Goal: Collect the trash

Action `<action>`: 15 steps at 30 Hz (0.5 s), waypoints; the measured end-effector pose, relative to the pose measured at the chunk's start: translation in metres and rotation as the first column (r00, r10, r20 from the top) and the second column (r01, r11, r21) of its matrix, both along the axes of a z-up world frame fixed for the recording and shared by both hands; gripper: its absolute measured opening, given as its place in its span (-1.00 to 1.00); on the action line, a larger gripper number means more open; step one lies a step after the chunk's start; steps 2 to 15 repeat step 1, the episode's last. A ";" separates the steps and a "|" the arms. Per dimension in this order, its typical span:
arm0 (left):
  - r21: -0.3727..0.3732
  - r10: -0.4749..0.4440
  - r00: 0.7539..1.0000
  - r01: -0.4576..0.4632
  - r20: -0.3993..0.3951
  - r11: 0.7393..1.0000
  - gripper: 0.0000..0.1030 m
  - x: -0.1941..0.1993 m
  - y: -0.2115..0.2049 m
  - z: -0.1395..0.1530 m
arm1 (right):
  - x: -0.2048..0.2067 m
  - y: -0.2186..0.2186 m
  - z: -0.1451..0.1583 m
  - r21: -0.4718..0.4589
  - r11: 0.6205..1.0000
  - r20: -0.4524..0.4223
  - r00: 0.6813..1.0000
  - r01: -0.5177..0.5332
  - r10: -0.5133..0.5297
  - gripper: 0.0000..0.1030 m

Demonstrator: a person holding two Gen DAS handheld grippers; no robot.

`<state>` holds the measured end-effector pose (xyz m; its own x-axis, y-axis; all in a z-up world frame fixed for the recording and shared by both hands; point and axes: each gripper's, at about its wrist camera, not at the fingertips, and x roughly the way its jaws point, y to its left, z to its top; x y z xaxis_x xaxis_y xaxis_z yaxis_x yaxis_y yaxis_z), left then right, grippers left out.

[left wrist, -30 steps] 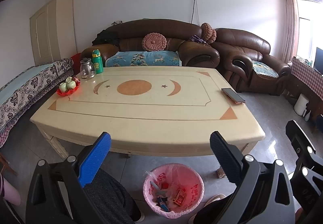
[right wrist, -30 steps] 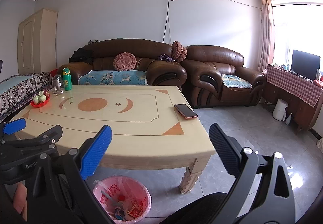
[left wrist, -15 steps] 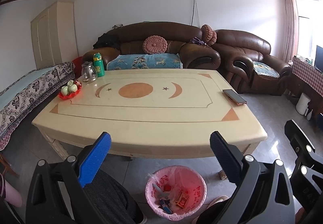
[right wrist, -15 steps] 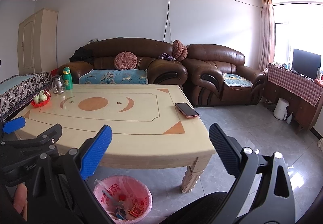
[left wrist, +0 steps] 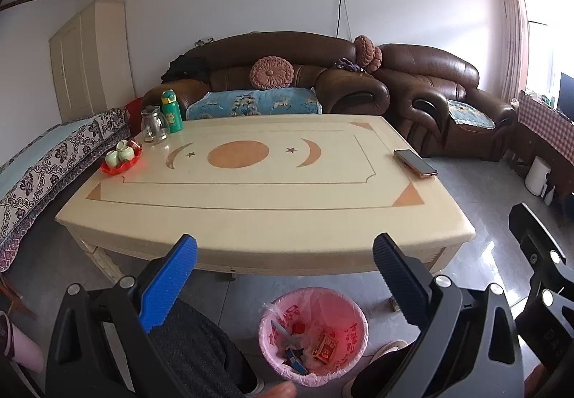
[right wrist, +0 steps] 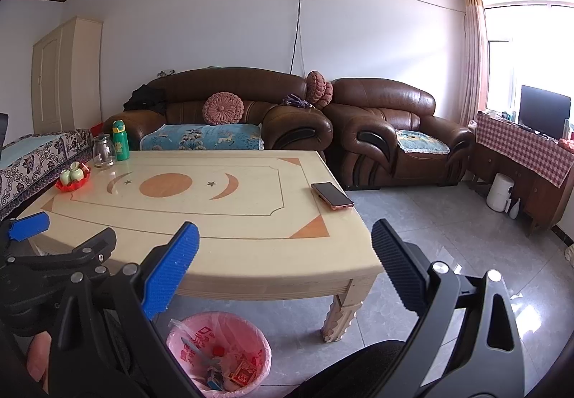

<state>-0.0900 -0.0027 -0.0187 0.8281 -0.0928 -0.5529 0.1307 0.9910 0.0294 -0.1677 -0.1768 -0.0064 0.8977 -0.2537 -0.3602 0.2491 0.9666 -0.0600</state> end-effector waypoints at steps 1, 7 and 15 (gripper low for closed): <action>-0.001 0.001 1.000 -0.001 0.000 1.000 0.86 0.001 0.000 0.000 | 0.000 0.000 0.000 0.000 1.000 0.000 1.000 0.000 0.000 0.83; -0.001 0.001 1.000 -0.001 0.000 1.000 0.86 0.001 0.000 0.000 | 0.000 0.000 0.000 0.000 1.000 0.000 1.000 0.000 0.000 0.83; -0.001 0.001 1.000 -0.001 0.000 1.000 0.86 0.001 0.000 0.000 | 0.000 0.000 0.000 0.000 1.000 0.000 1.000 0.000 0.000 0.83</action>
